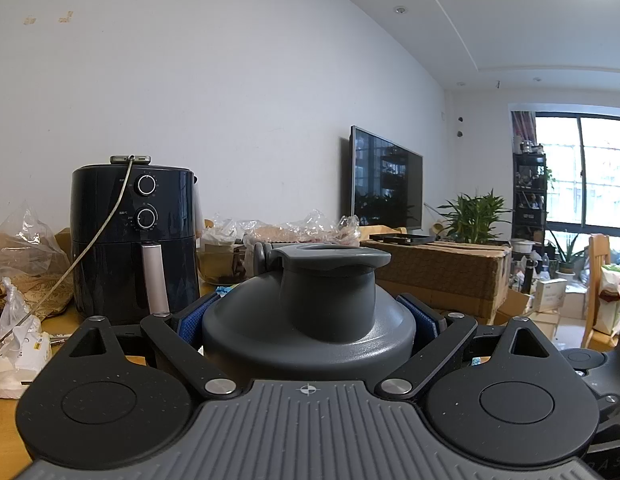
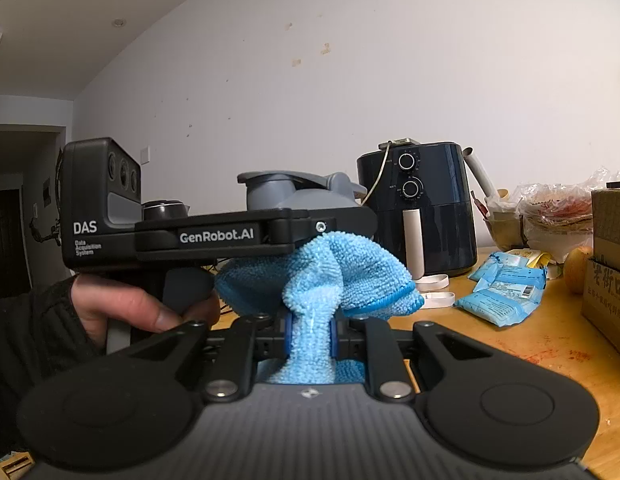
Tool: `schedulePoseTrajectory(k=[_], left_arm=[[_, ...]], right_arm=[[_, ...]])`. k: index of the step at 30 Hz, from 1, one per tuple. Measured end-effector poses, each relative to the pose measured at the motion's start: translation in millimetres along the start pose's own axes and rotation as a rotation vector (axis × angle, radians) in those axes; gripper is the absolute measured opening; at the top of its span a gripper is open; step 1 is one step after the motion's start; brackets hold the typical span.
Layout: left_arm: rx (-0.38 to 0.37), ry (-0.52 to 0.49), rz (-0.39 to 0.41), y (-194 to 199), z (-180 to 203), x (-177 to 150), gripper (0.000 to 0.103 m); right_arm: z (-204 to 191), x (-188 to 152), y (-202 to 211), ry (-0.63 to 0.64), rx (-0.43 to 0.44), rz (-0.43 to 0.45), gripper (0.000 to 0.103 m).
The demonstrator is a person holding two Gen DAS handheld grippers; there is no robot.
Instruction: Clean container
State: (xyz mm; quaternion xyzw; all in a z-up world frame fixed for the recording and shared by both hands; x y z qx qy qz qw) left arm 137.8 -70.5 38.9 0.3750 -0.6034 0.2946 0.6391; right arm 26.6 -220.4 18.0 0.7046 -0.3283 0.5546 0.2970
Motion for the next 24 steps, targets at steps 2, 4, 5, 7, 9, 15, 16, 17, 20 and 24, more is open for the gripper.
schedulePoseTrajectory(k=[2, 4, 5, 7, 9, 15, 16, 17, 20, 24], left_arm=[[0.0, 0.001, 0.0, -0.1, 0.0, 0.0, 0.095], [0.001, 0.002, 0.0, -0.1, 0.0, 0.1, 0.095], [0.001, 0.003, 0.0, -0.1, 0.1, 0.2, 0.095], [0.001, 0.003, -0.001, -0.4, 0.1, 0.4, 0.095], [0.001, 0.003, -0.001, -0.5, 0.3, 0.4, 0.095], [0.001, 0.002, 0.003, -0.3, 0.1, -0.1, 0.095], [0.001, 0.002, 0.003, -0.3, 0.0, -0.4, 0.095], [0.001, 0.002, 0.002, -0.3, 0.0, -0.7, 0.095], [0.001, 0.002, 0.002, -0.1, 0.2, -1.2, 0.095], [0.001, 0.002, 0.002, 0.0, 0.0, -1.3, 0.095]], right_arm=[[-0.1, -0.1, 0.3, 0.0, 0.0, -0.001, 0.011], [0.0, -0.2, 0.5, -0.002, -0.001, 0.0, 0.011], [0.1, -0.3, 0.6, -0.003, -0.001, 0.001, 0.011], [0.2, -0.5, 0.8, -0.003, -0.001, 0.001, 0.012], [0.4, -0.7, 0.9, -0.003, 0.0, 0.002, 0.012], [-1.7, -0.9, 0.2, 0.005, -0.006, -0.009, 0.012], [-1.6, -1.0, 0.4, 0.005, -0.005, -0.01, 0.012], [-1.3, -1.1, 0.8, 0.004, -0.005, -0.011, 0.012], [-1.5, -1.7, 1.0, 0.004, -0.005, -0.013, 0.012], [-2.5, -3.1, 3.8, 0.004, -0.004, -0.013, 0.012]])
Point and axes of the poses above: each gripper's, at about its wrist camera, not at the fingertips, and y roughly against the way its jaws point, z to its right, x to its top, the point moved 1 cm from there along -y, roughly the way its jaws point, and after that the axes turned 15 degrees about x, right-handed, at the moved point
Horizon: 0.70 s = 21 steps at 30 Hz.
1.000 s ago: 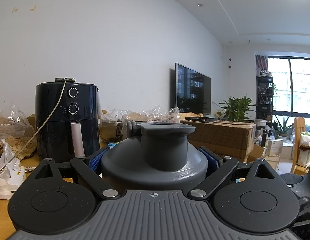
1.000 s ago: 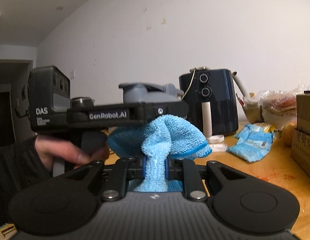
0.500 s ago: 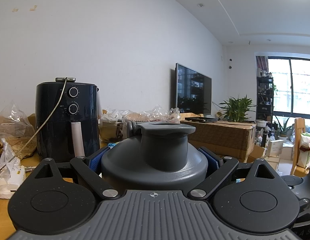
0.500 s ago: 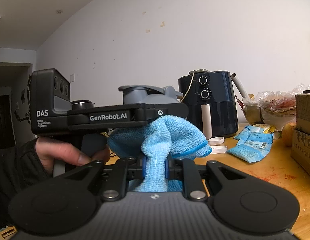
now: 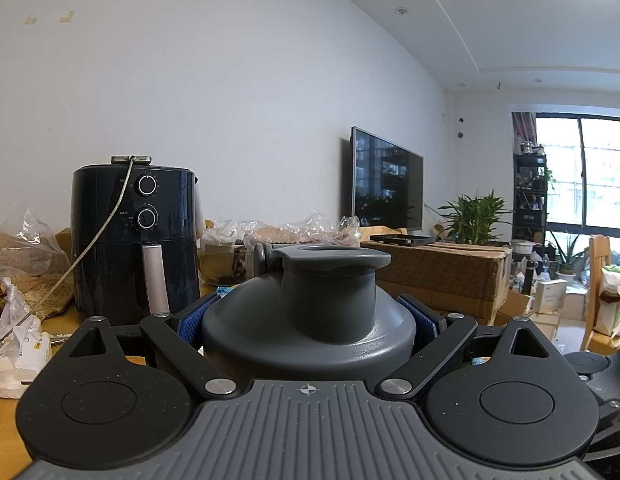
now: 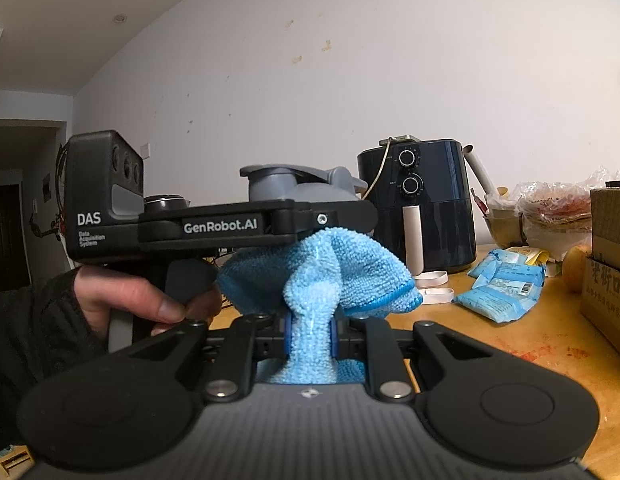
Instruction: Clean container
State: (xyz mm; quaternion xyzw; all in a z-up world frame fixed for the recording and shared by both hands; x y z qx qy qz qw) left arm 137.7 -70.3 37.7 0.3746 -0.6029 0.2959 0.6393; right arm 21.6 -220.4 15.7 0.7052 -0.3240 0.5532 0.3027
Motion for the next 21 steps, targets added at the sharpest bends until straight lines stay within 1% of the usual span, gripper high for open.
schedulePoseTrajectory(k=[5, 13, 16, 21], left_arm=[[0.001, 0.0, 0.002, 0.1, 0.1, 0.0, 0.095], [0.007, -0.001, 0.002, 0.3, 1.1, 0.7, 0.095], [0.009, 0.0, 0.006, 0.6, 1.7, 0.7, 0.095], [0.012, 0.004, 0.012, 0.6, 1.7, 0.5, 0.095]], right_arm=[[-0.9, -2.6, 7.8, 0.001, -0.003, -0.003, 0.012], [2.1, -3.8, 34.3, -0.015, -0.035, 0.004, 0.012], [0.5, -5.9, 41.3, -0.011, -0.049, -0.01, 0.013], [-2.5, -12.8, 48.5, -0.012, -0.048, -0.026, 0.013]])
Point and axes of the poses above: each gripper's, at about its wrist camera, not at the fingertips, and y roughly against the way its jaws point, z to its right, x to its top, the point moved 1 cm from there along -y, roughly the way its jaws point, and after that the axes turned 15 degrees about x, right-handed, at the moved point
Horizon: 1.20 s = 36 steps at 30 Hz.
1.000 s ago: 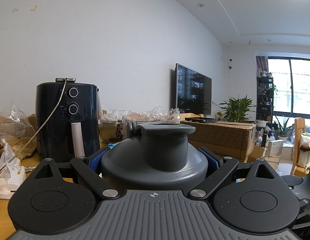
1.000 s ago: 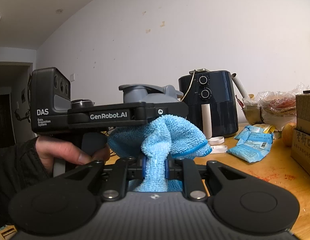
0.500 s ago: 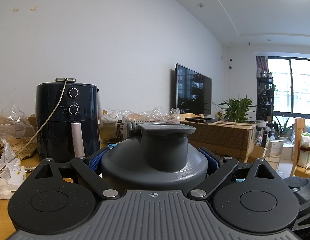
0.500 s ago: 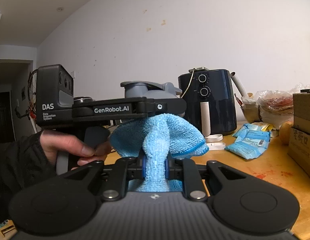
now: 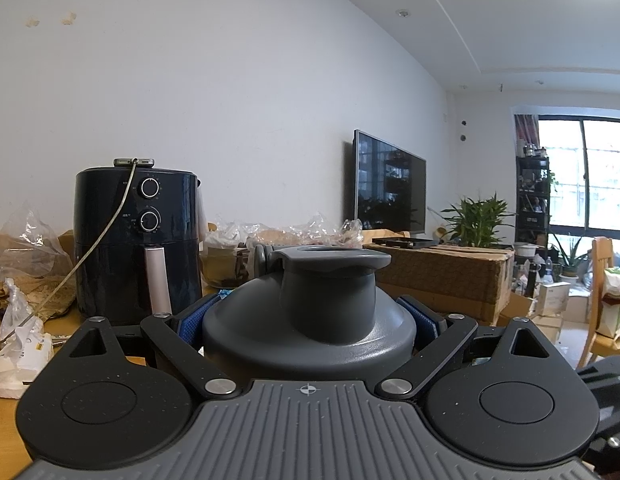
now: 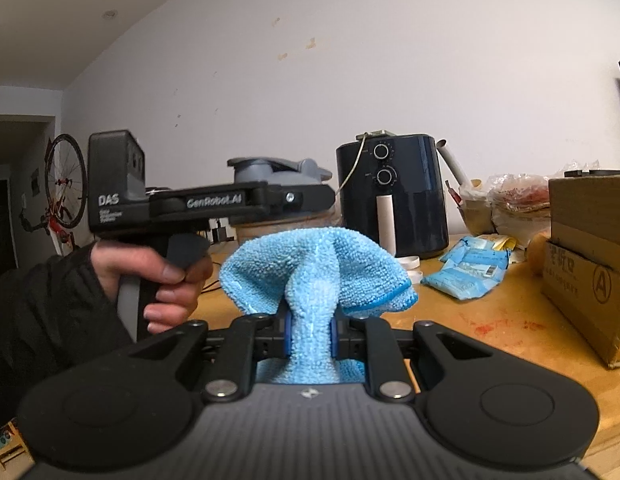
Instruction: Clean container
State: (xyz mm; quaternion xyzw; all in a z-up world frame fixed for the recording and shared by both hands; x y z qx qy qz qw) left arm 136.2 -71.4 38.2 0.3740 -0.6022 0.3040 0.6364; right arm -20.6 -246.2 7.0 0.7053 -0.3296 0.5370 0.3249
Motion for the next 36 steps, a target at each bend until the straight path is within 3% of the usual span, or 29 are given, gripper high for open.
schedulePoseTrajectory(k=[8, 16, 18, 22, 36], left_arm=[[0.055, -0.014, 0.036, 3.9, 7.8, -1.5, 0.096], [0.169, -0.027, 0.068, 9.3, 21.7, 2.9, 0.097], [0.188, -0.022, 0.073, 10.2, 23.9, 3.7, 0.103], [0.21, -0.011, 0.047, 8.2, 27.4, 3.9, 0.103], [0.469, 0.063, 0.035, 8.6, 49.8, 6.5, 0.103]], right_arm=[[3.3, -4.2, 2.0, -0.028, -0.011, -0.005, 0.013], [3.0, -5.4, 1.2, -0.034, -0.003, -0.005, 0.014], [3.6, -5.4, 1.0, -0.037, -0.006, -0.005, 0.014], [4.5, -5.5, 1.7, -0.04, -0.008, -0.004, 0.014], [5.6, -7.5, -0.2, -0.05, -0.011, -0.01, 0.014]])
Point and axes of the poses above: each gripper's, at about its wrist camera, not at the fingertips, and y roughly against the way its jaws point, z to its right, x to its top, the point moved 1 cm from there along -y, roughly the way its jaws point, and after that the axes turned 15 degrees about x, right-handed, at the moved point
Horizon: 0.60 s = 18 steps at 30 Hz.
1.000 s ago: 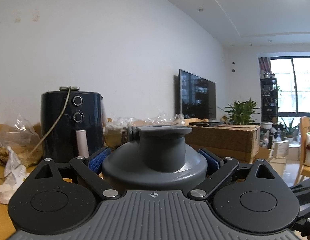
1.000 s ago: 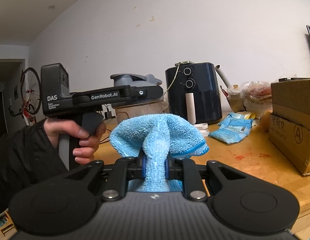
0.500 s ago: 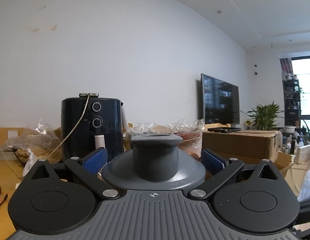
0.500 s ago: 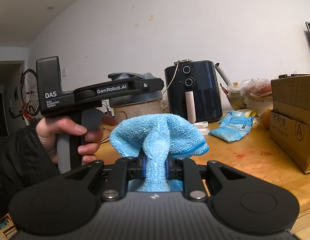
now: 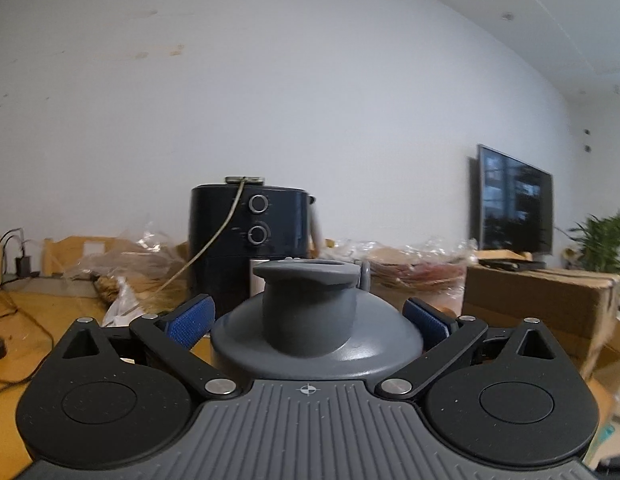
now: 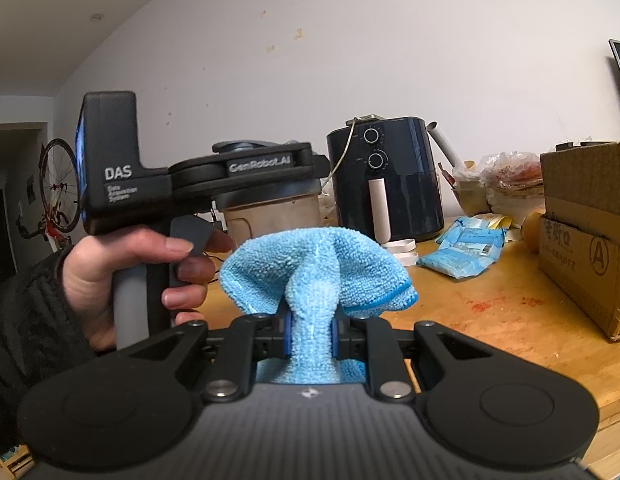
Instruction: Clean container
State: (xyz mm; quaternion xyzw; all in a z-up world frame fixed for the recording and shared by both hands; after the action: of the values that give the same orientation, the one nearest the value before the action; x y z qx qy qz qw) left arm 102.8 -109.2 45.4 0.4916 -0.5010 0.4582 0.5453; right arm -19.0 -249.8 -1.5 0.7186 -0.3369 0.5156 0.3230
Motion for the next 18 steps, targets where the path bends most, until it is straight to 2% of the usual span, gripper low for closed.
schedulePoseTrajectory(k=[9, 18], left_arm=[[0.163, 0.008, -0.01, 3.2, 18.0, 4.3, 0.103], [0.245, 0.015, -0.018, 3.0, 26.0, 5.3, 0.103]], right_arm=[[-1.2, -0.8, -0.6, -0.004, -0.004, -0.005, 0.015], [1.0, -0.7, 0.0, -0.009, -0.009, -0.005, 0.015]])
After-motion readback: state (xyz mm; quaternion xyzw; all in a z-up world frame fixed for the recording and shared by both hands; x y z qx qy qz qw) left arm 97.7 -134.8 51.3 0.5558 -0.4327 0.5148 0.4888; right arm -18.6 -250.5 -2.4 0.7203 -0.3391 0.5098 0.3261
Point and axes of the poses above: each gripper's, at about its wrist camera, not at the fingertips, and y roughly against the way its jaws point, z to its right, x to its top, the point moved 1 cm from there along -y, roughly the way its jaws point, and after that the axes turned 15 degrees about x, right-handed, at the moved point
